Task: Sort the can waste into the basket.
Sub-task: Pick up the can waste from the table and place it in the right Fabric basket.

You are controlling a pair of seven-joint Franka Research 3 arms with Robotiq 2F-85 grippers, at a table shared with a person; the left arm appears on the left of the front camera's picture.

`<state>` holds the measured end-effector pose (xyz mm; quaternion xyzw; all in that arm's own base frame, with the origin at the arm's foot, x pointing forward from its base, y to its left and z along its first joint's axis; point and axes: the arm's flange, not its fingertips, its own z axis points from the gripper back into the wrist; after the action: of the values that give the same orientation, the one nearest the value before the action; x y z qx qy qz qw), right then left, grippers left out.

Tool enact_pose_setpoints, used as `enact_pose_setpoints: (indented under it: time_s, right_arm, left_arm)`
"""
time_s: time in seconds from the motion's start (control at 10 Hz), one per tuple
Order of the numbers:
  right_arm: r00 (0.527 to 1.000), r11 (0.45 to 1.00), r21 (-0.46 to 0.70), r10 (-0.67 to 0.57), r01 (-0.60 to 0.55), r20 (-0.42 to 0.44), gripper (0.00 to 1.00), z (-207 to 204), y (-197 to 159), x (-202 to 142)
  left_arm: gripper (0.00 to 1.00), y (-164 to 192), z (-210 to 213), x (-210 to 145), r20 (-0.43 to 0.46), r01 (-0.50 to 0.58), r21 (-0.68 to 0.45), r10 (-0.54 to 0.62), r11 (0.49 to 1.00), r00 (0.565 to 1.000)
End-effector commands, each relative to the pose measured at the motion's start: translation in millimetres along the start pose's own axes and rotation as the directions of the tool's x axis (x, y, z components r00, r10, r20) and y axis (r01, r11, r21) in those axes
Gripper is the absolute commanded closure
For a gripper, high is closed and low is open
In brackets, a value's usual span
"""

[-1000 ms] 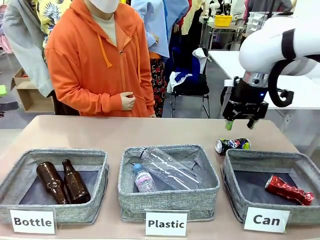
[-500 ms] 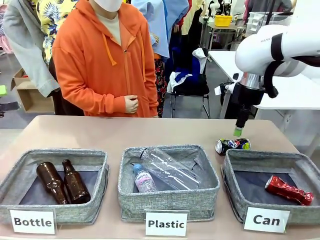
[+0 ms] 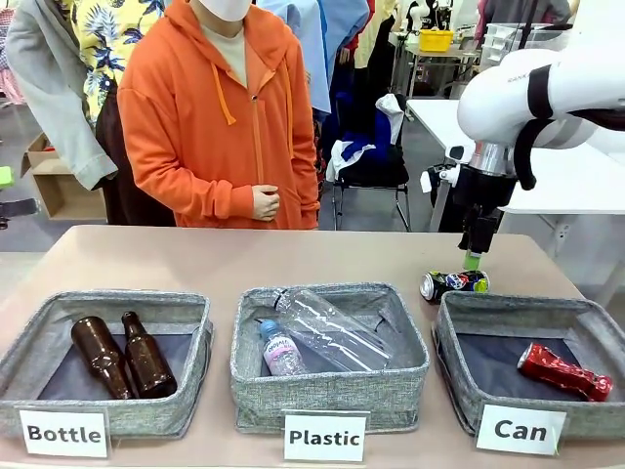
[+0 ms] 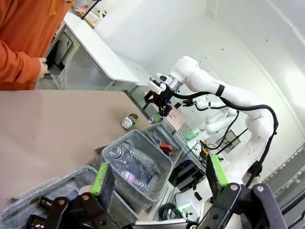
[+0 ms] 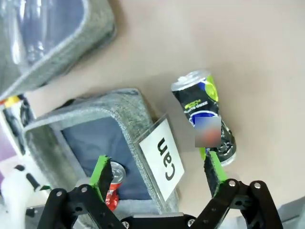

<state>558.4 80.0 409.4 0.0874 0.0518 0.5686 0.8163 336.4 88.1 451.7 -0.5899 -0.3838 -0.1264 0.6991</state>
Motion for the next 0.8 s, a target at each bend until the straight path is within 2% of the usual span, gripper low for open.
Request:
enact_pose_setpoints:
  time_s: [0.0, 0.2, 0.3, 0.4, 0.5, 0.7]
  right_arm:
    - [0.99, 0.99, -0.074, 0.114, -0.12, -0.084, 0.0, -11.3, -11.2, 5.2]
    - [0.943, 0.958, -0.037, 0.273, -0.285, -0.188, 0.0, -19.1, -35.3, 4.8]
    - [0.922, 0.937, -0.043, 0.331, -0.346, -0.204, 0.0, -23.4, -43.5, 5.9]
    - [0.889, 0.913, -0.002, 0.398, -0.409, -0.229, 0.0, -28.8, -51.0, 8.4]
    - [0.874, 0.893, 0.018, 0.444, -0.449, -0.197, 0.0, -36.7, -57.3, 10.5]
    - [0.886, 0.899, 0.046, 0.438, -0.436, -0.154, 0.0, -55.1, -64.6, 13.5]
  left_arm:
    - [0.0, -2.7, -0.1, 1.6, 0.008, -0.01, -0.004, 0.011, 1.0, 1.0]
    - [0.0, -2.7, -0.1, 1.6, 0.008, -0.01, -0.004, 0.011, 1.0, 1.0]
    - [0.0, -2.7, -0.1, 1.6, 0.008, -0.01, -0.004, 0.011, 1.0, 1.0]
    - [0.0, -2.7, -0.1, 1.6, 0.008, -0.01, -0.004, 0.011, 1.0, 1.0]
    - [0.0, -2.7, -0.1, 1.6, 0.008, -0.01, -0.004, 0.011, 1.0, 1.0]
    - [0.0, -2.7, -0.1, 1.6, 0.008, -0.01, -0.004, 0.011, 1.0, 1.0]
